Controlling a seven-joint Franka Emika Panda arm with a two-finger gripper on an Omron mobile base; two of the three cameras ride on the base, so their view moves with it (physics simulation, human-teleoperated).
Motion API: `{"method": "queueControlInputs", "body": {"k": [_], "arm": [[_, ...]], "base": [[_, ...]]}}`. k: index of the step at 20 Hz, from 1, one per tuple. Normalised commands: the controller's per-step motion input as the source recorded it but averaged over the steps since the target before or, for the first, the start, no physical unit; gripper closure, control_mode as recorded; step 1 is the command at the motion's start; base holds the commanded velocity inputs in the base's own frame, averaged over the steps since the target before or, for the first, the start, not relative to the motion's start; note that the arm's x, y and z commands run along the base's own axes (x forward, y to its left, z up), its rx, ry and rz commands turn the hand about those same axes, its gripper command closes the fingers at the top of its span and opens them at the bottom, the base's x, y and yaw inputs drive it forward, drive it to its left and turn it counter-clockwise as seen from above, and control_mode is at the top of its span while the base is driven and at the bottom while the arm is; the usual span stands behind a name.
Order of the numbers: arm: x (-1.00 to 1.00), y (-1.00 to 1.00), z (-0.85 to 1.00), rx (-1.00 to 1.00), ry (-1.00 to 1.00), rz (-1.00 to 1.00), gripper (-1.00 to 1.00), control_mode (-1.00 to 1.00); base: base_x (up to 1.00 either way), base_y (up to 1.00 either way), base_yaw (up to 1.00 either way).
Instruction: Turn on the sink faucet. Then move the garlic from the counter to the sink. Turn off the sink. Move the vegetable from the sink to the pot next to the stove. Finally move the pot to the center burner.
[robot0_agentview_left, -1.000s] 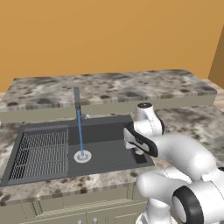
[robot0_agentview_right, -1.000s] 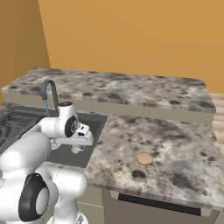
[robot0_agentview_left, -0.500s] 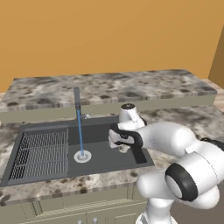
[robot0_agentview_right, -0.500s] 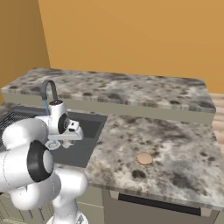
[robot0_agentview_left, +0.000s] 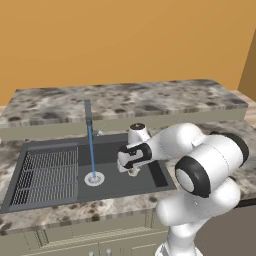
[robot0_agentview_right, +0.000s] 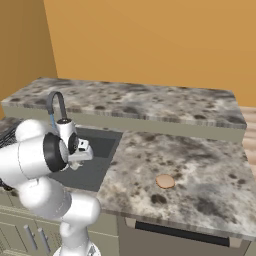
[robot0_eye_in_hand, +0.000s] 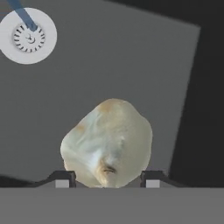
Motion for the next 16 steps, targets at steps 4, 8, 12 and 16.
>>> {"method": "queueControlInputs", "body": {"k": [4,8,12,16], "arm": [[0.25,0.13,-0.25,0.01,0.0,0.09,1.0,-1.0],[0.17,0.01,-0.29,0.02,-0.04,0.09,1.0,-1.0],[0.22,0.04,-0.33,0.0,-0.04,0.08,1.0,-1.0],[0.23,0.04,-0.28,0.0,-0.04,0.07,1.0,-1.0]], "base": [[0.0,0.0,0.0],[0.0,0.0,0.0],[0.0,0.0,0.0],[0.0,0.0,0.0]]}}
